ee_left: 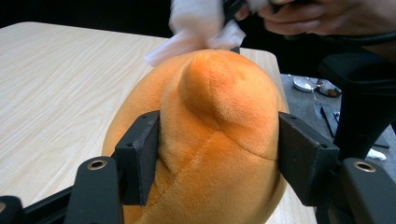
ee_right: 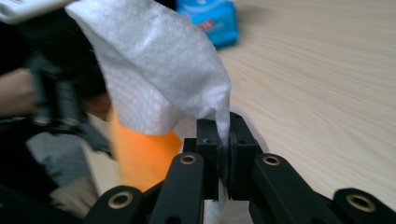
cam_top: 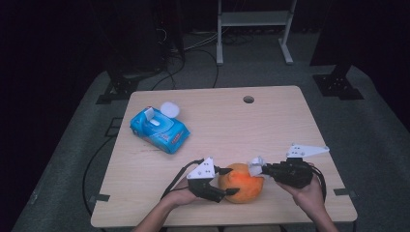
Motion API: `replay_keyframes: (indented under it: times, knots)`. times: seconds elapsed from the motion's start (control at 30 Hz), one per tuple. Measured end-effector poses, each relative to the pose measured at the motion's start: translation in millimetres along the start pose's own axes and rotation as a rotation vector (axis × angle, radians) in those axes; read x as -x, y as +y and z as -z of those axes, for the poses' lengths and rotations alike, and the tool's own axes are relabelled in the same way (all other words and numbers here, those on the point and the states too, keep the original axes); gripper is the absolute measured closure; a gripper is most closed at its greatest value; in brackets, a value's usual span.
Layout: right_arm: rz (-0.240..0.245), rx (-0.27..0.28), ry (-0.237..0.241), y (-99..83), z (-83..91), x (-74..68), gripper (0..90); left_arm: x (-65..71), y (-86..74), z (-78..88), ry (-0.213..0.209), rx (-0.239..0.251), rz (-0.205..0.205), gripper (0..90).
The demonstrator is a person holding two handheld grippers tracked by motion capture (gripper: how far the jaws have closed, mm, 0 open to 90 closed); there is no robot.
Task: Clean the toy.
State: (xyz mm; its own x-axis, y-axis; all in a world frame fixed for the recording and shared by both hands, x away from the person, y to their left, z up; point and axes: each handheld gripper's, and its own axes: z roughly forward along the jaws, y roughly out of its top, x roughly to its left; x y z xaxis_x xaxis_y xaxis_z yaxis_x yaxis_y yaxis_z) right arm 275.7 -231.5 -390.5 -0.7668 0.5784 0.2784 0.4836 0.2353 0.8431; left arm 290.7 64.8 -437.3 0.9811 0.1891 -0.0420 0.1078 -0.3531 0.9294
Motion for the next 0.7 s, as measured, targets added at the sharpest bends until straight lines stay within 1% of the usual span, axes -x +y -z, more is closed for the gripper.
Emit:
replay_keyframes:
  times: [0.07, 0.1, 0.13, 0.17, 0.23, 0.27, 0.37, 0.4, 0.43, 0.47, 0.53, 0.6, 0.63, 0.7]
  knots:
    - [0.024, -0.006, 0.009, 2.5, -2.3, -5.2, 85.0, -2.7, -0.8, 2.6, 0.006, 0.003, 0.011, 35.0]
    - [0.026, -0.013, 0.006, 2.2, -3.7, -5.2, 85.0, -5.0, -1.5, 4.9, 0.009, 0.004, 0.024, 35.0]
    - [0.023, -0.018, 0.001, 0.4, -5.4, -2.7, 85.1, -6.2, -2.0, 6.0, 0.01, 0.005, 0.028, 35.1]
    - [0.011, -0.018, 0.005, -1.3, -5.9, -0.1, 85.0, -7.2, -2.7, 6.9, 0.011, 0.008, 0.031, 35.1]
    - [-0.031, -0.008, 0.013, -6.3, -3.9, 8.0, 85.1, -8.3, -3.1, 8.1, 0.013, 0.007, 0.035, 35.3]
    - [-0.038, -0.006, 0.01, -7.6, -2.4, 9.6, 85.1, -8.7, -3.0, 8.4, 0.014, 0.006, 0.036, 35.3]
    - [-0.042, -0.011, -0.02, -9.8, 3.3, 12.4, 85.1, -10.6, -3.5, 7.6, 0.014, 0.012, 0.047, 35.4]
    - [-0.045, -0.001, -0.027, -9.3, 5.1, 13.1, 85.2, -10.9, -3.2, 7.4, 0.017, 0.01, 0.047, 35.4]
    - [-0.046, 0.005, -0.021, -8.4, 5.6, 12.4, 85.2, -10.9, -2.8, 7.2, 0.022, 0.01, 0.047, 35.4]
    - [-0.04, 0.011, -0.015, -6.9, 5.5, 9.8, 85.2, -10.9, -2.7, 7.0, 0.027, 0.01, 0.048, 35.4]
    - [-0.013, 0.014, 0.012, -3.4, 2.9, 2.2, 85.1, -11.7, -3.1, 7.7, 0.032, 0.013, 0.055, 35.3]
    - [0.015, -0.001, 0.014, -2.3, -1.1, -2.9, 85.1, -14.1, -3.9, 10.2, 0.037, 0.016, 0.064, 35.3]
    - [0.02, -0.008, 0.013, -3.6, -3.3, -2.8, 85.1, -15.7, -4.3, 12.3, 0.041, 0.015, 0.07, 35.3]
    - [-0.004, -0.018, 0.016, -8.8, -5.8, 3.1, 85.1, -17.4, -5.5, 13.8, 0.044, 0.021, 0.083, 35.4]
